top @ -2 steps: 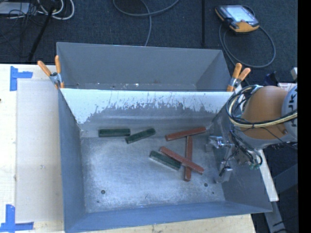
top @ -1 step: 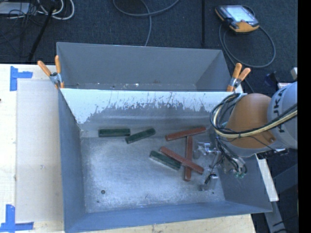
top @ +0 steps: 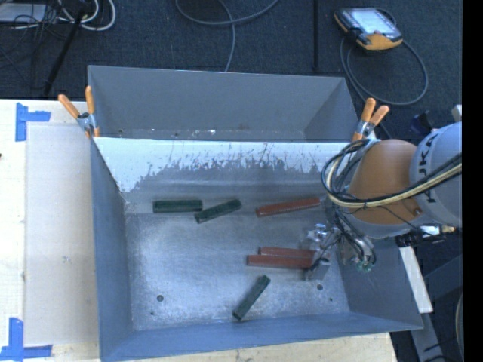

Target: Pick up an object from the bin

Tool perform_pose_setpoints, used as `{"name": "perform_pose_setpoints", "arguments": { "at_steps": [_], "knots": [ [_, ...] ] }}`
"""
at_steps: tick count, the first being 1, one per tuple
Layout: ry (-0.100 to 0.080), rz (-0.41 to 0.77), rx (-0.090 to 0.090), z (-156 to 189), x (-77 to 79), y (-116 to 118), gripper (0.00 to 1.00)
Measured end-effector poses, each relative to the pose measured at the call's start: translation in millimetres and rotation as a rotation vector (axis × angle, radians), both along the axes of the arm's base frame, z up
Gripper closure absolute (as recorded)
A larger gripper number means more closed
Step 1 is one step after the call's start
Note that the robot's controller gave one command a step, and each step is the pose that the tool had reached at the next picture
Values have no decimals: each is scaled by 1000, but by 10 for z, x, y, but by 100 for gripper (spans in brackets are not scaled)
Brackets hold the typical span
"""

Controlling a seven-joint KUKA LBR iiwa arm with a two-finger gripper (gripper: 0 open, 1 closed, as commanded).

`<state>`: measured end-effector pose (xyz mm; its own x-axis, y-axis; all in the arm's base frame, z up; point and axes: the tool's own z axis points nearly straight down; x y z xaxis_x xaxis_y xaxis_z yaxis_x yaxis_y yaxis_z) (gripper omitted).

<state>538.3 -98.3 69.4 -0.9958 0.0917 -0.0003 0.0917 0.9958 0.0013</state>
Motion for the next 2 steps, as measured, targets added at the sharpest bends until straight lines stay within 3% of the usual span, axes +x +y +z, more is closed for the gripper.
{"name": "perform_pose_setpoints", "arguments": {
  "at_steps": [1, 2],
  "knots": [
    [0, -29, 0, 0, 44, -135, 100],
    [0, 154, -1, 1530, -129, -234, 100]
  ]
}}
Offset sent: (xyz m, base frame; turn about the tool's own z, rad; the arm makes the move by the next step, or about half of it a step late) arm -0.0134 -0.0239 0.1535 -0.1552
